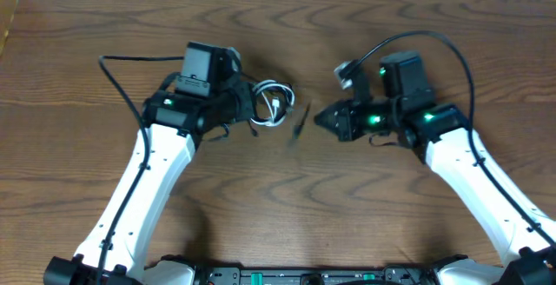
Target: Untangle cables
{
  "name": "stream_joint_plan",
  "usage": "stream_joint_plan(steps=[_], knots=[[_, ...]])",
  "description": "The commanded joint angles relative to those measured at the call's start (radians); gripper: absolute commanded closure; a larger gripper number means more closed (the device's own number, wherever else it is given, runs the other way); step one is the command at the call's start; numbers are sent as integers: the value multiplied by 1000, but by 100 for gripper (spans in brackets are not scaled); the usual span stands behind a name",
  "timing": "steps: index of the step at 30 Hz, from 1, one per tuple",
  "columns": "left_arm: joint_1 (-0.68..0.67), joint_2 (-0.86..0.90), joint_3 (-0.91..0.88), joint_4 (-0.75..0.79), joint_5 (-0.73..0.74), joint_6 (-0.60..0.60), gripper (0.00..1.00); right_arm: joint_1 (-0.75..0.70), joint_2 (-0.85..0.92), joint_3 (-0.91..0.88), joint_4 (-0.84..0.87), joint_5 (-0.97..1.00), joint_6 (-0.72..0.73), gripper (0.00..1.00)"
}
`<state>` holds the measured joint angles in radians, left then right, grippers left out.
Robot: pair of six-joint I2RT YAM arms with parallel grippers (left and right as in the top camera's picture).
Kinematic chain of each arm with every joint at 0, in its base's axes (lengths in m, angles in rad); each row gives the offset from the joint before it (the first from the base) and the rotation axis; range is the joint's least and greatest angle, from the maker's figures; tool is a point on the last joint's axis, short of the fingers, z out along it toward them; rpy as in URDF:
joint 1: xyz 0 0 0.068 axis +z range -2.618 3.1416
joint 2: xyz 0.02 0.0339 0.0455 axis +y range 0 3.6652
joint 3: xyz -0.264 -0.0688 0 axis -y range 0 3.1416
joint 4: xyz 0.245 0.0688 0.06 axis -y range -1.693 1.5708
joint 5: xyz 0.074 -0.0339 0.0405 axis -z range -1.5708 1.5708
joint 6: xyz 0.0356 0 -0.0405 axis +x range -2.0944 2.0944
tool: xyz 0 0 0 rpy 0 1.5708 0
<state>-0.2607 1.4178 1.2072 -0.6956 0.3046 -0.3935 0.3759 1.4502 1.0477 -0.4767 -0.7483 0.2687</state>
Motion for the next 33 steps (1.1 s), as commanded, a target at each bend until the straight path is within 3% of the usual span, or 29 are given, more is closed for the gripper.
stream_joint_plan(steps=[1,8,12,15,19,22,26,30,33], knots=[[27,0,9,43,43,-13,92,84,-6,10,-31,140,-34,99],[31,0,9,75,183,-15,93,163,-6,10,-18,356,8,99],[31,0,9,23,212,37,93,157,-6,10,51,355,8,96],[31,0,8,-10,212,155,93,138,-10,13,98,320,-4,87],[23,0,8,-42,216,400,93,70,-40,13,144,219,-73,62],[12,0,8,-44,297,571,93,13,-59,13,152,142,-145,47],[5,0,8,-45,438,745,93,-70,-57,13,150,24,-208,36],[5,1,8,-49,528,839,93,-154,-56,13,155,-212,-278,29],[-2,4,8,-49,574,869,93,-173,-56,13,143,-283,-323,28]])
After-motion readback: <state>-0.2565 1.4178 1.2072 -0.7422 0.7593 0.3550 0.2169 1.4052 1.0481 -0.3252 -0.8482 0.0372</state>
